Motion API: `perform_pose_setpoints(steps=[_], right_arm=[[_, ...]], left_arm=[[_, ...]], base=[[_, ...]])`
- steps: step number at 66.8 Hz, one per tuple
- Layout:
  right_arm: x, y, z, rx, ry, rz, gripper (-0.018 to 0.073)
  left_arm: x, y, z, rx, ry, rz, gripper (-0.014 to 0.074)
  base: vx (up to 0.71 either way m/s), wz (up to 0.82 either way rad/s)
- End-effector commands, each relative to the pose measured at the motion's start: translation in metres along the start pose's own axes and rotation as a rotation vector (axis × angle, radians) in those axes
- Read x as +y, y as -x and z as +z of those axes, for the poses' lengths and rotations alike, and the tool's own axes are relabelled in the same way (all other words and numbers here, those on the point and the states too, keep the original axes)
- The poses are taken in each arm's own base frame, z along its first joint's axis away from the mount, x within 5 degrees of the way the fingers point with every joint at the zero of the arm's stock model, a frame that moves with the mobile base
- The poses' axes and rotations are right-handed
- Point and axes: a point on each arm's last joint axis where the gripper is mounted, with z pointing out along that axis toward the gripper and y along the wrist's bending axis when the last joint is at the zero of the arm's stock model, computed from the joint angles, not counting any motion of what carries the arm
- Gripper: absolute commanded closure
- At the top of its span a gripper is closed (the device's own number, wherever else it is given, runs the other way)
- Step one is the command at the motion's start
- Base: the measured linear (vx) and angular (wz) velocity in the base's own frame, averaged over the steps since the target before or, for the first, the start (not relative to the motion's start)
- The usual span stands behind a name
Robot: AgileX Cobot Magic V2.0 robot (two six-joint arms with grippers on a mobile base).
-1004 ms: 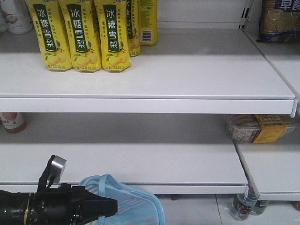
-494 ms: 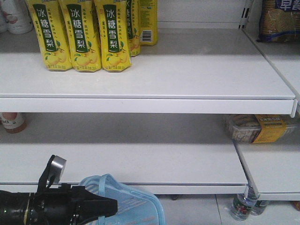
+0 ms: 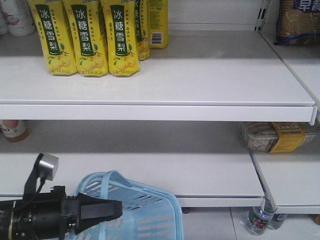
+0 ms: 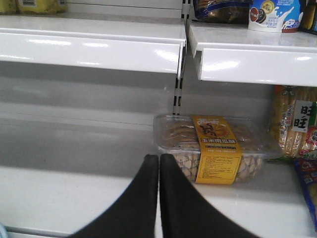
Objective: Place coke in basket with both arms
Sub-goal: 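Swing the left gripper with the basket away from the shelf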
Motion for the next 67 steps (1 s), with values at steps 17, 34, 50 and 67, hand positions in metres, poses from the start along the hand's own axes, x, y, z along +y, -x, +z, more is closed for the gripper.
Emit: perform_pose_setpoints(steps=[17, 34, 50, 67], right_arm=[[-0.002, 0.015, -0.001, -0.086, -0.018, -0.006, 0.0568], [-0.002, 0.015, -0.001, -0.086, -0.018, -0.006, 0.0568], [-0.002, 0.015, -0.001, -0.086, -0.018, -0.006, 0.0568], [-0.002, 0.015, -0.001, -0.086, -0.018, -0.006, 0.0568]], left_arm=[[-0.061, 0.007, -0.038, -0.303, -0.019, 0.143, 0.0603], [-0.079, -0.004, -0.061, -0.422, 0.054, 0.228, 0.0603], [-0.088, -0.012, -0.068, -0.428, 0.014, 0.267, 0.0603], [-0.073, -0.019, -0.071, -0.523, 0.066, 0.401, 0.0603]], base=[[0.0, 0.0], [0.0, 0.0], [0.0, 0.0], [0.0, 0.0]])
